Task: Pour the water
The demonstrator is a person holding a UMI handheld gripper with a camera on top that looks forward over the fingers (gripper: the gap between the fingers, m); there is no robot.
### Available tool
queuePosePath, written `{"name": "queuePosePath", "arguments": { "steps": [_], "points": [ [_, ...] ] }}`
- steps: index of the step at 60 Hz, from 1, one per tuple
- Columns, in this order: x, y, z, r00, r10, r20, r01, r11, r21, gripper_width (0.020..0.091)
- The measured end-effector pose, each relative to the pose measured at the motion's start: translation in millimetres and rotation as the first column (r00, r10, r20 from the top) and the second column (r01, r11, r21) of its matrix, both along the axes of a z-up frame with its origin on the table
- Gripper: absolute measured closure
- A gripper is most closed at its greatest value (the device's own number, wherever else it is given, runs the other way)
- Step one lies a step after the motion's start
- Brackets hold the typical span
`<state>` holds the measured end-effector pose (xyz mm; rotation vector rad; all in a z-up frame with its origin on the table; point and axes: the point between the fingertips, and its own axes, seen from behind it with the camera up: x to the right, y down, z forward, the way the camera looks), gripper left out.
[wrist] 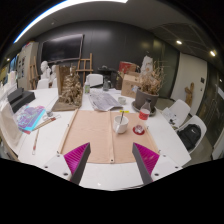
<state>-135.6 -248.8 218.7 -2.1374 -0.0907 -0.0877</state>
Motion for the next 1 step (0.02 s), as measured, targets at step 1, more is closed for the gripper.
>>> {"name": "queuePosePath", "arguments": {
  "steps": [1],
  "points": [
    [-0.6, -0.8, -0.5, 1.0, 0.0, 0.0, 0.0, 1.0, -0.002, 0.0248]
  ]
}}
